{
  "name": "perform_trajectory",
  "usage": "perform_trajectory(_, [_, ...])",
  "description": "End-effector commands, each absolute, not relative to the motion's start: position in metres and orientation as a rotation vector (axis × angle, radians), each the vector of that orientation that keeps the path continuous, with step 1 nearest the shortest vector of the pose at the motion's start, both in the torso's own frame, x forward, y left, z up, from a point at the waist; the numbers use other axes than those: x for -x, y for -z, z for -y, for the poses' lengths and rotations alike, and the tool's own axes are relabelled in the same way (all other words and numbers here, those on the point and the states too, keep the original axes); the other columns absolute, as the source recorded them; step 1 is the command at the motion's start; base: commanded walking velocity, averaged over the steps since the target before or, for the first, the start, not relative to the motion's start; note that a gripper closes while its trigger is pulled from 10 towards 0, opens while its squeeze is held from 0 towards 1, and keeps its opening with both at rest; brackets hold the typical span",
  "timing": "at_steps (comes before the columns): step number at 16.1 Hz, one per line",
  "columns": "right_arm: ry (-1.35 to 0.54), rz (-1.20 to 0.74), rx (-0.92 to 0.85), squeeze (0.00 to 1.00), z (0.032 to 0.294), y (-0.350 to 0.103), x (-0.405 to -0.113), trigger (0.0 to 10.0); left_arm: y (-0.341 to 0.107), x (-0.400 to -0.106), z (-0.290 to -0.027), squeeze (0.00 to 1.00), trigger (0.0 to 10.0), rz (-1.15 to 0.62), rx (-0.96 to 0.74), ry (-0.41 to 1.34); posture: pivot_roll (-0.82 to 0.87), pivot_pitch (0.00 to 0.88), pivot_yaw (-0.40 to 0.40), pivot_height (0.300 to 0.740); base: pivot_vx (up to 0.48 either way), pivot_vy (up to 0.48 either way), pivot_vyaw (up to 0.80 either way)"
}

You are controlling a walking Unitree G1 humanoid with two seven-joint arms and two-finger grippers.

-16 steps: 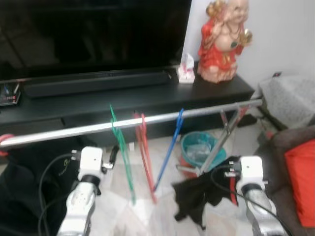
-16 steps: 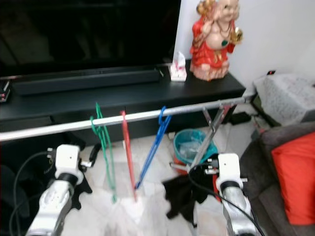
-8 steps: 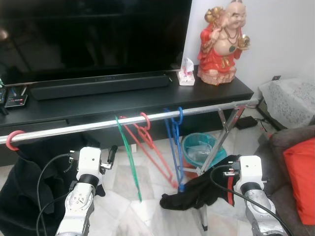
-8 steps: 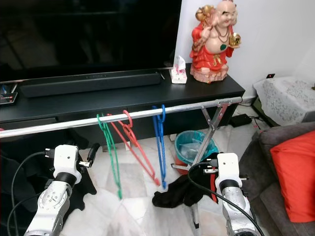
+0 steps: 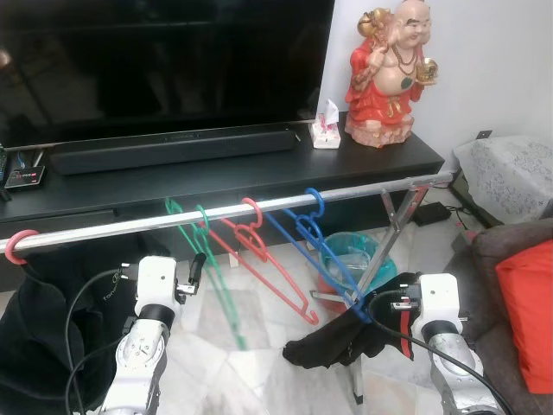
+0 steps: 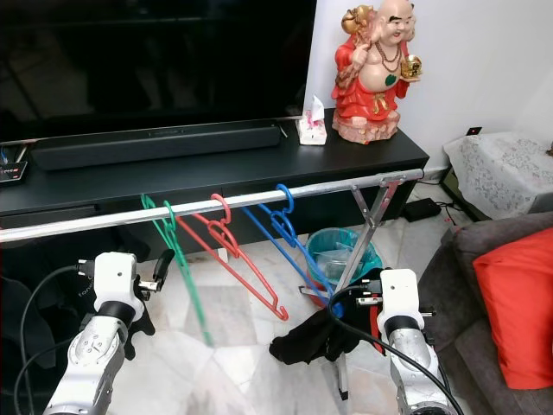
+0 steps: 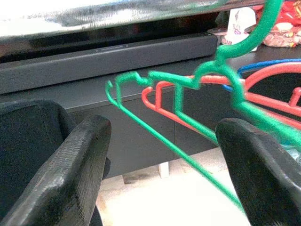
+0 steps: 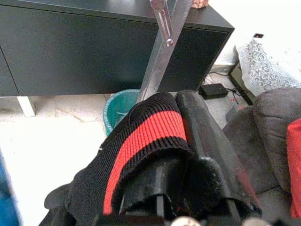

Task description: Hang hanger

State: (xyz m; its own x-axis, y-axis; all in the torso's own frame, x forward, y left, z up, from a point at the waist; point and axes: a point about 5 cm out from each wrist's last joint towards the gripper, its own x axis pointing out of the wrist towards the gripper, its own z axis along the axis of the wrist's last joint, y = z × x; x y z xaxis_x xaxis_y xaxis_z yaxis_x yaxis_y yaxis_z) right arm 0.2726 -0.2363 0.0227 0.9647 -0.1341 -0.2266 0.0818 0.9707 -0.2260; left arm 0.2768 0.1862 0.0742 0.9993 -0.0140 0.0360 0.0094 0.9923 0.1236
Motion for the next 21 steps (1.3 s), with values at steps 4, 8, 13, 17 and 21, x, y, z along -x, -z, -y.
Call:
perform_trajectory(4, [0.102, -0.215, 0.212, 0.00, 0.2347, -0.0278, -0.2767, 10.0, -0.0728, -0.2752, -0.1860, 0.00, 10.0, 0.018, -0.148, -0.004, 0.11, 0.000, -0.051, 0.740, 0.000, 0.000, 0.55])
perform_trajectory(8, [0.107, -0.218, 0.211, 0.00, 0.2355, -0.0277, -0.2764, 10.0, -0.0735, -0.2756, -0.1848, 0.00, 10.0, 0.016, -0.153, -0.003, 0.11, 0.000, -0.053, 0.740, 0.000, 0.000, 0.00])
perform_trajectory(13, [0.107, -0.231, 0.210, 0.00, 0.2364, -0.0250, -0.2742, 10.0, -0.0732, -0.2742, -0.1842, 0.00, 10.0, 0.011, -0.167, -0.009, 0.11, 0.000, -0.058, 0.740, 0.000, -0.149, 0.00])
perform_trajectory(17, [0.108, -0.231, 0.209, 0.00, 0.2363, -0.0254, -0.2749, 10.0, -0.0736, -0.2746, -0.1858, 0.00, 10.0, 0.011, -0.165, -0.020, 0.12, 0.000, -0.059, 0.740, 0.000, -0.430, 0.00])
perform_trajectory(21, [0.109, -0.232, 0.208, 0.00, 0.2366, -0.0254, -0.2750, 10.0, -0.0740, -0.2751, -0.1862, 0.00, 10.0, 0.006, -0.164, -0.026, 0.11, 0.000, -0.057, 0.740, 0.000, -0.422, 0.00])
